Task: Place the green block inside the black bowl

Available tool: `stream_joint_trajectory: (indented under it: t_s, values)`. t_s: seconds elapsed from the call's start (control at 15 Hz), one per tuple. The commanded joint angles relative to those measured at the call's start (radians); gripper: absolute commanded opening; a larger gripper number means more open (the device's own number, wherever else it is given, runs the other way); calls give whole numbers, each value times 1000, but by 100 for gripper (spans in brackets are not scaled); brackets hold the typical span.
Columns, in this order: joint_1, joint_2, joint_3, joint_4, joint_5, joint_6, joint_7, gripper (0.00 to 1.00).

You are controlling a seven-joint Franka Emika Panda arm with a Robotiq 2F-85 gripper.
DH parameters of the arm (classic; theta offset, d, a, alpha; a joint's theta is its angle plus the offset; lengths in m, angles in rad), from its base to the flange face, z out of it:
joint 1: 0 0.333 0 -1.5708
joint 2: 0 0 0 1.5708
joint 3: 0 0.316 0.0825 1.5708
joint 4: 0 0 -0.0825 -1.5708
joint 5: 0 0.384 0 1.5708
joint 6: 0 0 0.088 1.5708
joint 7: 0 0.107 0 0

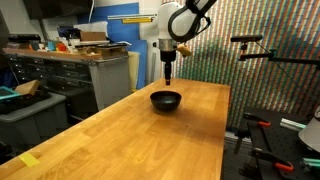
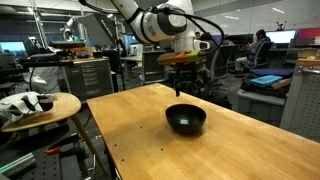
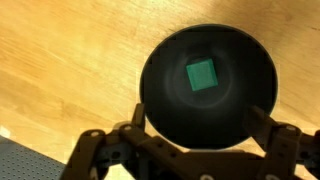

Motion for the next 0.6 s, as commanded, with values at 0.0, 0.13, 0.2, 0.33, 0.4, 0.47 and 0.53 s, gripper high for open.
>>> stream_joint_trajectory:
  t_s: [0.0,0.13,0.2,0.33,0.4,0.47,0.53]
  values:
    - [13,-26,-6,61,3,-125,34,100]
    - [13,-32,-4,85,17,-185,59,100]
    - [5,-35,6,102,60,-244,60,100]
    - [4,-19,-1,77,24,-170,39,100]
    - [4,-18,-1,75,24,-169,39,100]
    - [4,-15,-1,74,24,-168,39,100]
    - [4,-12,-1,74,24,-168,39,100]
